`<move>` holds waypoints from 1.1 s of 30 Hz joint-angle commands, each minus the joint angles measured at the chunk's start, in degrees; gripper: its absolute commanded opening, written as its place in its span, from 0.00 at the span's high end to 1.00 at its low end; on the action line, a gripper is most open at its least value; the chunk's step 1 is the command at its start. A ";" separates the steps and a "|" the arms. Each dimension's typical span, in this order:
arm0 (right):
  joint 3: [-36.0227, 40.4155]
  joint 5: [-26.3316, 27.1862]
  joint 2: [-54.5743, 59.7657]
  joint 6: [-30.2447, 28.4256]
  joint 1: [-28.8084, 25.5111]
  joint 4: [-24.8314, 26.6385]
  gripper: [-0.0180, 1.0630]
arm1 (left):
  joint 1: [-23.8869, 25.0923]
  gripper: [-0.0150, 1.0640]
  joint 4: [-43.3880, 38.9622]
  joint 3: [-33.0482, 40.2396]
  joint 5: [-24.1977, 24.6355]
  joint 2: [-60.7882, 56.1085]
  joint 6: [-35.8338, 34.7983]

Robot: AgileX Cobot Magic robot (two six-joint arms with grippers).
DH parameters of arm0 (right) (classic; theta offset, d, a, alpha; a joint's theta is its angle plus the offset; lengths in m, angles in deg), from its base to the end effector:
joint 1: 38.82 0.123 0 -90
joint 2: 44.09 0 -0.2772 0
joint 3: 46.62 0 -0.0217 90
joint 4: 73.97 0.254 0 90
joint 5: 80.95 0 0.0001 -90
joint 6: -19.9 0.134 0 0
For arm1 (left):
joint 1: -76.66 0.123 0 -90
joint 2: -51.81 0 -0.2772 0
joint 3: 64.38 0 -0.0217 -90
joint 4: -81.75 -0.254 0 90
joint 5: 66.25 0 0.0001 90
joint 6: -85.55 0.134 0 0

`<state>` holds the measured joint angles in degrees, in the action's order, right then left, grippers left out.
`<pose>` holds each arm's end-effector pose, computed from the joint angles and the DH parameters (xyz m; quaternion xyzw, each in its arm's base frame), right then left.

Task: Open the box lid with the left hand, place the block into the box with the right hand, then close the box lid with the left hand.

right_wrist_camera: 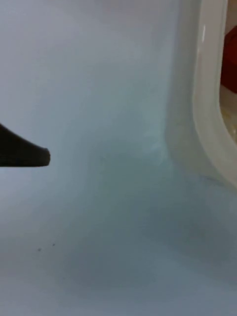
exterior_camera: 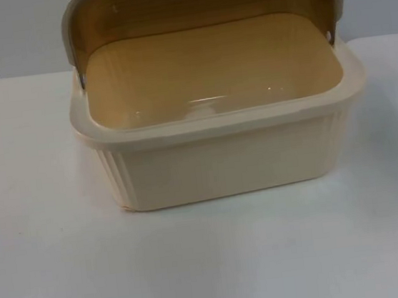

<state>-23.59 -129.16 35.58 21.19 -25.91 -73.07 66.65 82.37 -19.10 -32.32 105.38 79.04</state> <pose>0.2608 0.0614 0.2439 -0.0944 0.9633 0.0380 0.2483 0.1850 -0.0335 0.2373 0.0251 0.9159 -0.0621 0.3957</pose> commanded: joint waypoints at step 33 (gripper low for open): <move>1.72 -3.00 -5.52 -6.25 -14.47 2.29 0.23 | 0.10 0.99 2.60 -15.81 1.37 14.41 17.74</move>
<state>-22.10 -132.86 30.68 15.32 -40.09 -70.53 66.65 83.90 -33.31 -31.08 118.20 93.89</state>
